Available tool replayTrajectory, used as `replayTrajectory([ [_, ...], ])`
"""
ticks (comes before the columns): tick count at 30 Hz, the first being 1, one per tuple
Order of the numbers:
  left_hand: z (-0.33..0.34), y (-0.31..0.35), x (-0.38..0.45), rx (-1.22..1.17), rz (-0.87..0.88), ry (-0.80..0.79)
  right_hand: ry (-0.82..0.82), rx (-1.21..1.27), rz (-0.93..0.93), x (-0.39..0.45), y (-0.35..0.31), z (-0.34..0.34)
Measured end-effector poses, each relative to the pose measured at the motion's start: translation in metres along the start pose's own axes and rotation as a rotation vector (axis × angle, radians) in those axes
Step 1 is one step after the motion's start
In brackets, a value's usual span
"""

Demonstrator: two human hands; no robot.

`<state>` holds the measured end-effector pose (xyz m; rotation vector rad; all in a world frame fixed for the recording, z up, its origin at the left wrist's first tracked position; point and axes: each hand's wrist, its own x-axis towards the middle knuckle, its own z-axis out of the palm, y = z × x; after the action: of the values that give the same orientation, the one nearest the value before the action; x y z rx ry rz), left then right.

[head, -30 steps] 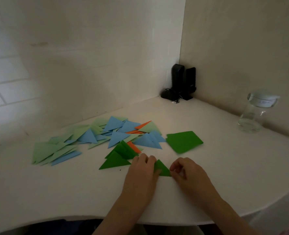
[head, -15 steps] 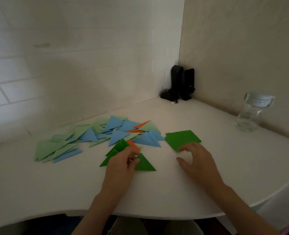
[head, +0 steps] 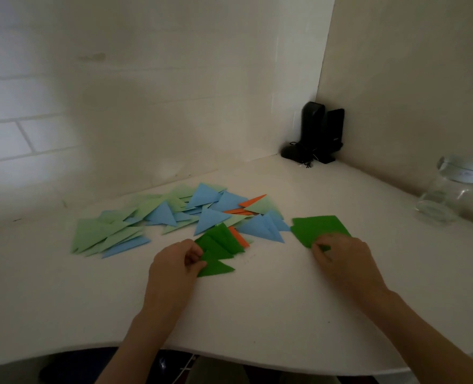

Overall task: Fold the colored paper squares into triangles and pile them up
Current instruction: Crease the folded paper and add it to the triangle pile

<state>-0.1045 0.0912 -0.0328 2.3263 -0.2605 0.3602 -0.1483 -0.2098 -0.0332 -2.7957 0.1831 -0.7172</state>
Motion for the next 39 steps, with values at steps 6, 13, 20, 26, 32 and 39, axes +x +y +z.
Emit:
replayTrajectory([
  [6, 0.009, -0.003, 0.018, 0.067, 0.102, 0.051, 0.069, -0.017, 0.042, -0.001, 0.004, 0.003],
  [13, 0.012, 0.016, 0.002, 0.065, 0.266, 0.111, 0.262, -0.007, -0.090, -0.010, -0.012, -0.026],
  [20, 0.038, 0.062, -0.031, -0.157, 0.434, -0.169, 0.135, 0.045, -0.225, -0.046, -0.042, -0.023],
  [26, 0.058, 0.061, -0.038, -0.093, 0.486, -0.308, -0.052, 0.204, -0.084, -0.059, -0.039, -0.011],
  [32, 0.065, 0.065, -0.029, -0.131, 0.443, -0.265, -0.144, 0.374, 0.004, -0.048, -0.033, -0.013],
  [39, 0.070, 0.067, -0.019, -0.136, 0.395, -0.299, -0.244, 0.365, 0.022, -0.039, -0.029, -0.016],
])
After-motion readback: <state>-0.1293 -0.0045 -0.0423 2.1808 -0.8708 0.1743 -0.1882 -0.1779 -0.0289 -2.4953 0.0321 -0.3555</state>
